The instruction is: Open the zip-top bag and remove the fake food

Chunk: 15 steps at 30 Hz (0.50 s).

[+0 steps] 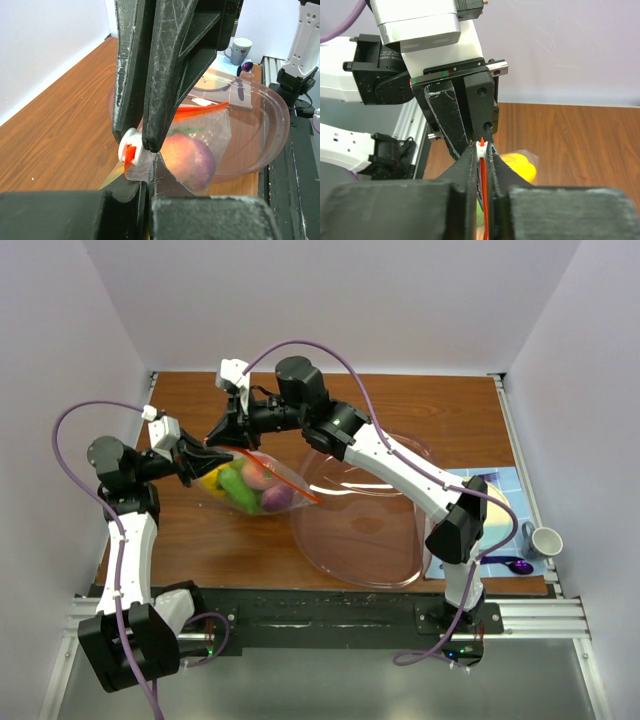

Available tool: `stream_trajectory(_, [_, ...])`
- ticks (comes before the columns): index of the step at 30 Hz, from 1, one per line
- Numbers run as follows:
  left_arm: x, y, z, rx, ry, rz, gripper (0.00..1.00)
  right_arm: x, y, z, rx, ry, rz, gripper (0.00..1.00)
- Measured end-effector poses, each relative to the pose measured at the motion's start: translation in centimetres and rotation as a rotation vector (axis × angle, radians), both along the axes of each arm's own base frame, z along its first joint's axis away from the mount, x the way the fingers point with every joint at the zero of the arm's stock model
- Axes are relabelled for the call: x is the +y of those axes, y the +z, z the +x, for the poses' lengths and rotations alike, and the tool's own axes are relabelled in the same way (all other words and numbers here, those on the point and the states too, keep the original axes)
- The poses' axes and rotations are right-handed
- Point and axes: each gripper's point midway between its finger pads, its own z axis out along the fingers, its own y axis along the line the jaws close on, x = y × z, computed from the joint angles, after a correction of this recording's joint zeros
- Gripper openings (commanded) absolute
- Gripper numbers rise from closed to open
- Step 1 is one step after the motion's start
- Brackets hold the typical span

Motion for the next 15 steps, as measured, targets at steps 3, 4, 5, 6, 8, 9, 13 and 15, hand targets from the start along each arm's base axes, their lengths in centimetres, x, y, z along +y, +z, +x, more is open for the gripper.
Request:
stream_trajectory(3, [0.0, 0.0, 0.0, 0.001, 0.000, 0.000, 0.00, 0.0, 0.0, 0.0, 0.002, -0.001, -0.001, 0.00])
stream_trajectory(4, [0.0, 0.0, 0.0, 0.000, 0.000, 0.000, 0.00, 0.0, 0.0, 0.0, 0.002, -0.001, -0.001, 0.00])
stream_trajectory(5, [0.0, 0.0, 0.0, 0.000, 0.000, 0.000, 0.00, 0.0, 0.0, 0.0, 0.002, -0.001, -0.001, 0.00])
stream_trajectory(6, [0.0, 0.0, 0.0, 0.000, 0.000, 0.000, 0.00, 0.0, 0.0, 0.0, 0.002, -0.001, -0.001, 0.00])
stream_trajectory(8, [0.0, 0.1, -0.1, -0.002, 0.000, 0.000, 0.00, 0.0, 0.0, 0.0, 0.002, -0.001, -0.001, 0.00])
stream_trajectory(9, [0.0, 0.1, -0.1, -0.002, 0.000, 0.000, 0.00, 0.0, 0.0, 0.0, 0.002, -0.001, -0.001, 0.00])
stream_trajectory(13, [0.0, 0.1, -0.1, 0.002, -0.001, -0.001, 0.00, 0.0, -0.4, 0.1, 0.001, -0.008, -0.007, 0.00])
stream_trajectory(15, [-0.1, 0.0, -0.2, 0.008, -0.004, -0.001, 0.00, -0.2, -1.0, 0.2, 0.002, -0.020, -0.018, 0.00])
